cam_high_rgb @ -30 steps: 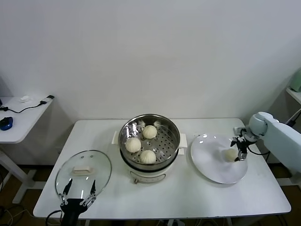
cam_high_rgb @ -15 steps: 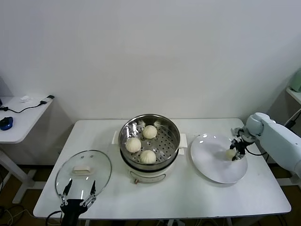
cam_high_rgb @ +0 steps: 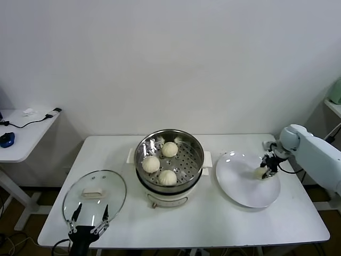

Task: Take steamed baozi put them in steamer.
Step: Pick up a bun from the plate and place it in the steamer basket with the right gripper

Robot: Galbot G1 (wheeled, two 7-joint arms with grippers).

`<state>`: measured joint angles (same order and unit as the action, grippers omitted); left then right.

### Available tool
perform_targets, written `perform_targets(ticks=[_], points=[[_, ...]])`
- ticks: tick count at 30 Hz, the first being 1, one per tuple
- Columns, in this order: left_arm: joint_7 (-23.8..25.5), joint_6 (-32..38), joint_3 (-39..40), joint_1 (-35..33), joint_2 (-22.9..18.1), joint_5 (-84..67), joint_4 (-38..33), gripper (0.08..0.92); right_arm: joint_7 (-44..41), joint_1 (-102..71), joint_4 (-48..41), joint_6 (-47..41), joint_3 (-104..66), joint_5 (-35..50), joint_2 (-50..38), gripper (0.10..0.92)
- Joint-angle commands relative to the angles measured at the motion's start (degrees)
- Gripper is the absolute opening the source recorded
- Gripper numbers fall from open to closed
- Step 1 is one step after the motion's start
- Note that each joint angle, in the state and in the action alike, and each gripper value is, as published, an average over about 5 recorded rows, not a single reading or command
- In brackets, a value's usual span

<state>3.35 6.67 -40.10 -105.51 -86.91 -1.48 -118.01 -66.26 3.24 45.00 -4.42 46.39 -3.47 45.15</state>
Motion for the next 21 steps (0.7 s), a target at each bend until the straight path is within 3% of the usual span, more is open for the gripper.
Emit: perform_targets(ticks=[1,13,21], points=[[0.02,0.07,0.15,-0.1,0.08,-0.16,-0.09,0.823,0.58,14.0,3.84,-2.56,14.71,14.32,-1.14,0.501],[0.25,0.24,2.53,0.15,0.32,-0.12,-0.61,0.823,2.77,46.19,11.43,-9.76,47.17,49.23,11.41,0.502],[0.31,0.47,3.76,0.02,0.99,-0.14,-0.84,0.823,6.74,50.54,17.55,-14.02,53.17,61.25,21.57,0.507]])
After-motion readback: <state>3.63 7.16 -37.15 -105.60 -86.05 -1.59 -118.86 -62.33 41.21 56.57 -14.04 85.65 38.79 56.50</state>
